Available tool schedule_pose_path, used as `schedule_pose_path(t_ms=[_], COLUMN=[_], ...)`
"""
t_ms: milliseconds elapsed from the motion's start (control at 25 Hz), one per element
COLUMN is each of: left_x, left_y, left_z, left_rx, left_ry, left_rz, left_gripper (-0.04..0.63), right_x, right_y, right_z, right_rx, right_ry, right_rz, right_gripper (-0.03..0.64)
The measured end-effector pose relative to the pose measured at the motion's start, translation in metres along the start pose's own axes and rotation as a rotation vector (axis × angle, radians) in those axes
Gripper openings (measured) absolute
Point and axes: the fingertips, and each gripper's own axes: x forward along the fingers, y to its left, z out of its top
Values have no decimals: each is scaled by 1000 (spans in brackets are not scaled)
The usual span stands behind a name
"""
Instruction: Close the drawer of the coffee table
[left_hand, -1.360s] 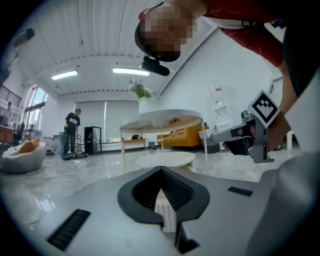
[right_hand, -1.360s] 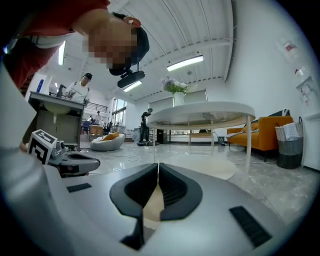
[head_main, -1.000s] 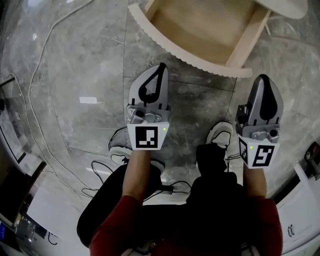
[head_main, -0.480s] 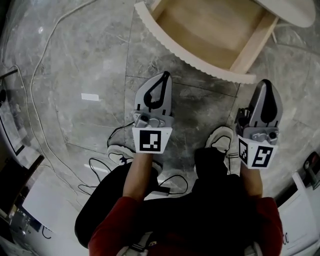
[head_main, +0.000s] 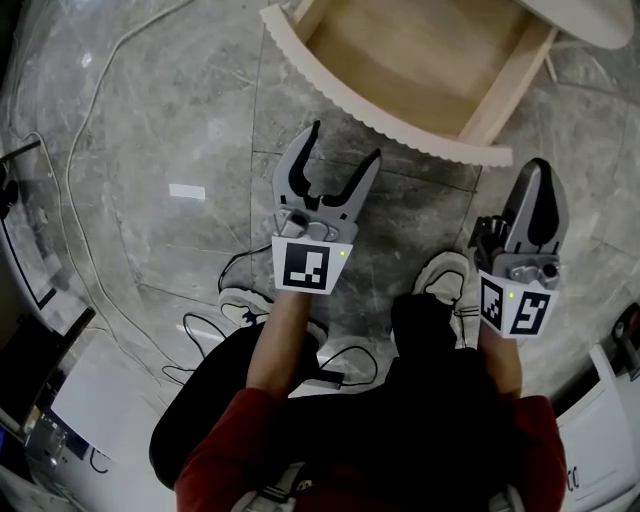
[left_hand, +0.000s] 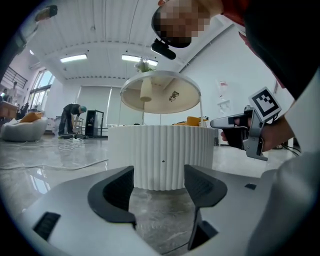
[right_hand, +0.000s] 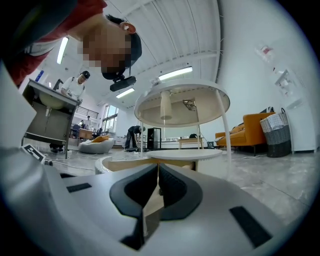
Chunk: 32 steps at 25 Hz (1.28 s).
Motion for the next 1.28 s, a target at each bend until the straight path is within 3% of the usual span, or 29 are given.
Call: schedule_pose_path(t_ms=[560, 720, 1280], left_x=[35, 53, 111], left_y=[-2, -1, 2], left_z=[6, 15, 26], left_rx=[26, 74, 103], left_ry=[-22, -54, -146], left_rz=[-45, -53, -101], left_gripper=[311, 311, 310], right_x=[-2, -1, 3], right_y=[-9, -14, -30], right_z=[-18, -22, -24], right_rx=[-28, -24, -26], right_ry=[46, 55, 68], right_rz=[2, 4, 11], right_gripper=[23, 23, 23])
